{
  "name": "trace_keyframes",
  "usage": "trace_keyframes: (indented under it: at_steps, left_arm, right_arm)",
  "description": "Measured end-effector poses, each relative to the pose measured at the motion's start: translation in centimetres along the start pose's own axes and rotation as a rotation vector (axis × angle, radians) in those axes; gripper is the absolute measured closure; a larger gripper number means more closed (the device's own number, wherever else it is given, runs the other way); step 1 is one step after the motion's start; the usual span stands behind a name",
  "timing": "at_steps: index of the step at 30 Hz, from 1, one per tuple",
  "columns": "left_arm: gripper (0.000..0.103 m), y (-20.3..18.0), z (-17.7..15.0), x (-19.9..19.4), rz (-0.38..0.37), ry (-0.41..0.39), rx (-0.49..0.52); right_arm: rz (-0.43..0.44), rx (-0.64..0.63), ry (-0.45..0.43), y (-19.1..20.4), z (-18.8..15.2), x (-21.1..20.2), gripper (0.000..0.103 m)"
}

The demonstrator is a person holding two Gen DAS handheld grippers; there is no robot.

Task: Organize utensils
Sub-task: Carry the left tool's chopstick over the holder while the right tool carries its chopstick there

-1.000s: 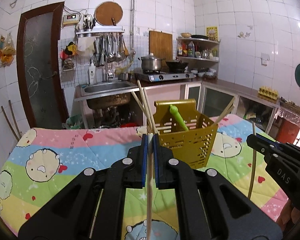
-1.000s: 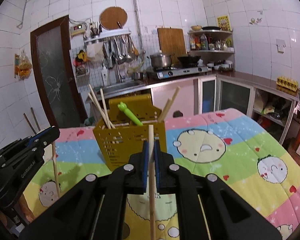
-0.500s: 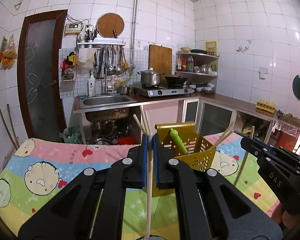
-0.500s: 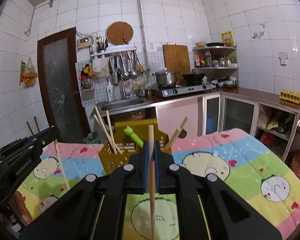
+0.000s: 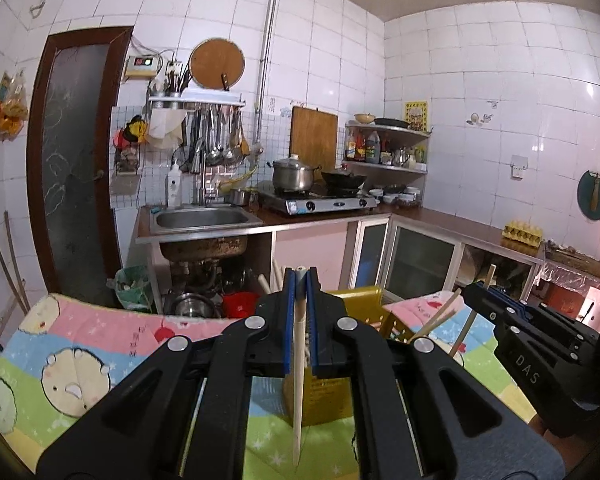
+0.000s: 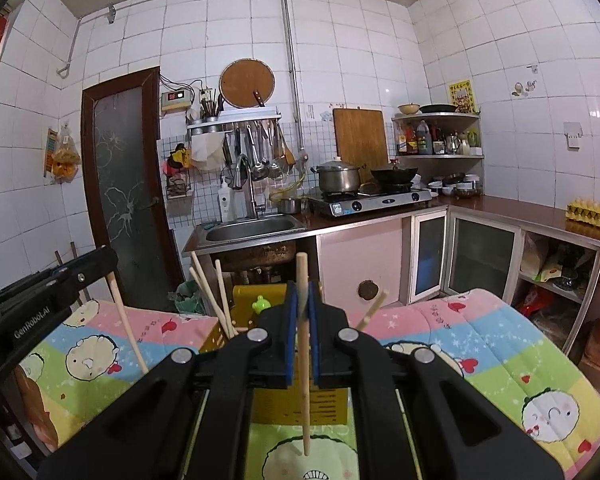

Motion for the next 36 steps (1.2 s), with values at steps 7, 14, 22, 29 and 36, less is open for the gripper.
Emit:
trace_keyframes:
  at_steps: [7, 14, 22, 29, 36]
  left_arm:
    - [0.099, -1.9, 3.9, -0.5, -0.035, -0.061, 0.009]
    - [0.099, -3.7, 8.7, 0.0, -0.058, -0.141, -0.010]
    - [0.099, -3.4, 9.8, 4.7, -0.031, -0.157, -0.019]
    - [0.099, -2.0, 5.9, 9.7, -0.032, -0.071, -0.053]
    - [0.099, -0.4, 0.0, 12.4, -0.005, 0.021, -0.013]
  right_arm:
    - [-0.005, -0.005, -0.067, -0.8, 4.7, -0.5, 0.097]
    - [-0.015, -0.006, -0.105, -1.0, 9.5, 0.9, 0.097]
    - [-0.054, -0.006, -0.109, -1.6, 10.8, 4.0, 0.097]
    - [-0.081, -0.015, -0.059, -2.6, 7.8, 8.0, 0.097]
    - [-0.082, -0.019, 0.042, -3.4, 2.8, 11.1, 0.097]
Point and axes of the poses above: each gripper's, at about its wrist camera, not at the fingertips, and x roughly the way its jaws point, y to its left, z to its top, the point moved 8 cm from there along x, roughly the way its jaws point, and after that the axes turned 10 degrees about -x, right-handed, at the moved point
